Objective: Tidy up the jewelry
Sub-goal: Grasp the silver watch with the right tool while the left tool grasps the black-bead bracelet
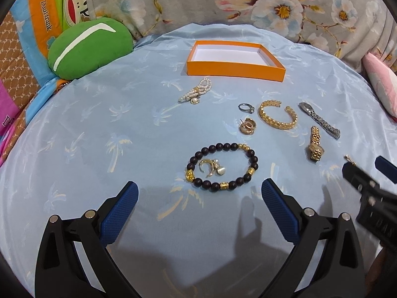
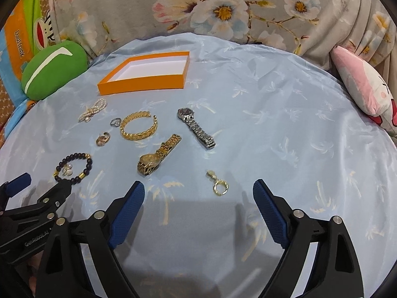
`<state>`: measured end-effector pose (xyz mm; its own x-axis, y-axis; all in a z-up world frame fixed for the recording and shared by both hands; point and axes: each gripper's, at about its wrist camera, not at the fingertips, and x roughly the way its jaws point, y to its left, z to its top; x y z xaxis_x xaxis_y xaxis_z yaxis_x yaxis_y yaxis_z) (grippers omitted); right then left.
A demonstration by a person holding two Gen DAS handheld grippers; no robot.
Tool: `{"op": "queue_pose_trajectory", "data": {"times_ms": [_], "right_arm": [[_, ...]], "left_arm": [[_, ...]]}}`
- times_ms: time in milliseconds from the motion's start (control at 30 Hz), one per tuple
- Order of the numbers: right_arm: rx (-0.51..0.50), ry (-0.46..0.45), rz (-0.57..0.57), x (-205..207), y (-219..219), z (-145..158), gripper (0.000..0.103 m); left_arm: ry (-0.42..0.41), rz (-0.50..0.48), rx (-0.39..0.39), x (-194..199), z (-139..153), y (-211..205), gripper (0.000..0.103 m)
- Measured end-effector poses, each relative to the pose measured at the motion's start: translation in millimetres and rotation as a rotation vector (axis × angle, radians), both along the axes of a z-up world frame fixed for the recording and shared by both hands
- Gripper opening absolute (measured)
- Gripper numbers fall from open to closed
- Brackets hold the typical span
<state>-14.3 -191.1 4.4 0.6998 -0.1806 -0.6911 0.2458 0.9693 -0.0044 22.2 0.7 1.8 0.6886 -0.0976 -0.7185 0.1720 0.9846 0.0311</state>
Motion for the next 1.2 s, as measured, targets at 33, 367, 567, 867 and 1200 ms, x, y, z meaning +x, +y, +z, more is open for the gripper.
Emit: {"op": "queue_pose_trajectory", "data": {"times_ms": [33, 367, 567, 867, 1200], "right_arm": [[0.008, -0.007, 0.003, 6.1, -5.9, 2.2, 0.077], [0.042, 0.007, 0.022, 68.0, -40.9, 2.4, 0.049], [0.054, 0.037, 0.076, 97.2, -32.5, -2.3, 0.048], [0.058, 0.1, 0.111, 125.6, -24.6, -16.8, 0.029], [0.07, 0.092, 0.106, 126.8, -24.0, -16.3, 0.019]], "left_arm": [[0.002, -0.003, -0.002, 2.1, -0.2, -0.5, 0.097], [0.033, -0.016, -0.011, 22.7, -3.8, -6.4, 0.097], [0.055, -0.018, -0.023, 33.6, -7.2, -8.0, 0.097], [0.095, -0.033, -0.01, 40.4, -13.6, -12.9, 0.097], [0.102, -0.036, 0.006, 44.6, -14.7, -16.9, 0.097]]}}
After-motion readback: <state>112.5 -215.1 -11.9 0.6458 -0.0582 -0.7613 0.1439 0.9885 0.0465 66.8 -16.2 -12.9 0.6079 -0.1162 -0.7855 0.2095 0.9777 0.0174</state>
